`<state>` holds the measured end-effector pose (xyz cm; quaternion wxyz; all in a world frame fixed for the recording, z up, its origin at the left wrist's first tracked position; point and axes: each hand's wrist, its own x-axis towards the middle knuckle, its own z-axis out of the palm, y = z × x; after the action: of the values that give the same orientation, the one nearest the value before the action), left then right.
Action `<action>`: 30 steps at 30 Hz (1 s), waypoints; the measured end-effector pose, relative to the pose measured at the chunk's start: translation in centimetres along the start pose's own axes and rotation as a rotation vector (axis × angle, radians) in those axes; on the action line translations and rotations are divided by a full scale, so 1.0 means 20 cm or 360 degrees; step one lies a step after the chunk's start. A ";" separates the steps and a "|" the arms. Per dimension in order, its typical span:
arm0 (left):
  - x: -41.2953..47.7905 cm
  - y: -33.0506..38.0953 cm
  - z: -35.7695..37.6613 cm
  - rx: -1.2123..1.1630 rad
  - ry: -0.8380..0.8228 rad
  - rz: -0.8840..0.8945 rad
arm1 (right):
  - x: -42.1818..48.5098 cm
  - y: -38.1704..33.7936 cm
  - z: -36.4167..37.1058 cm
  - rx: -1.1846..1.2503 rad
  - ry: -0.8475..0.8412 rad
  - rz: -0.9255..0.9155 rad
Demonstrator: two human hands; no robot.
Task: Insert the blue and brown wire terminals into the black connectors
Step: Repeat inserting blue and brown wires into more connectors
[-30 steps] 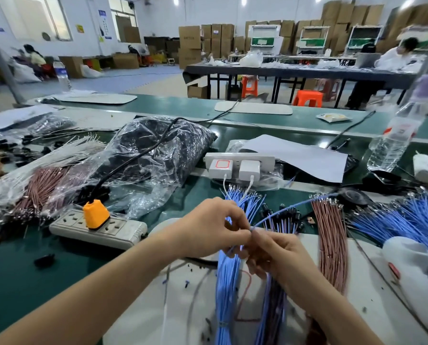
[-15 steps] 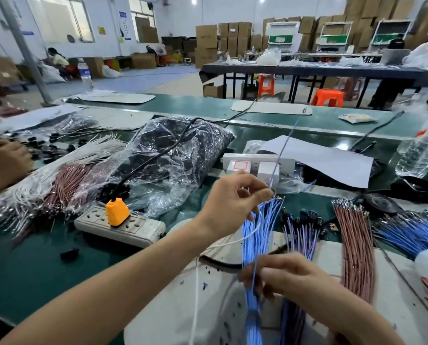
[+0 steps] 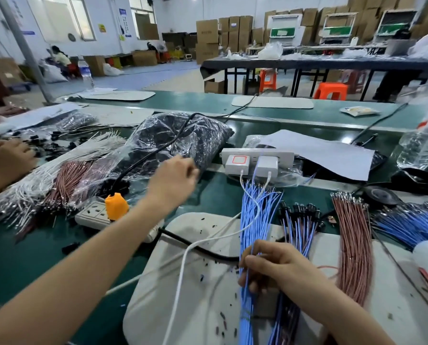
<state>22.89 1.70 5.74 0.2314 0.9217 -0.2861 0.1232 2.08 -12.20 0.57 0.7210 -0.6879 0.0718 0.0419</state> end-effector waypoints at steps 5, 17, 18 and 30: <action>0.03 -0.27 -0.11 0.0901 -0.0695 -0.0459 | 0.03 0.00 0.00 0.0522 0.0361 0.0080; 0.02 0.04 -0.17 0.0424 -0.0160 0.0036 | -0.02 -0.05 -0.06 0.0691 0.0383 -0.0417; -0.01 0.12 -0.16 0.0074 -0.0077 0.0233 | -0.03 -0.06 -0.07 0.0658 0.0420 -0.0554; -0.39 0.43 0.35 -0.1579 -0.0359 0.0441 | -0.05 -0.08 -0.13 -0.0079 0.1483 -0.1160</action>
<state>12.34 -4.40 -0.11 0.5892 0.6623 -0.4524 -0.0977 1.14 -14.74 2.15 0.5651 -0.6306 0.1390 -0.5135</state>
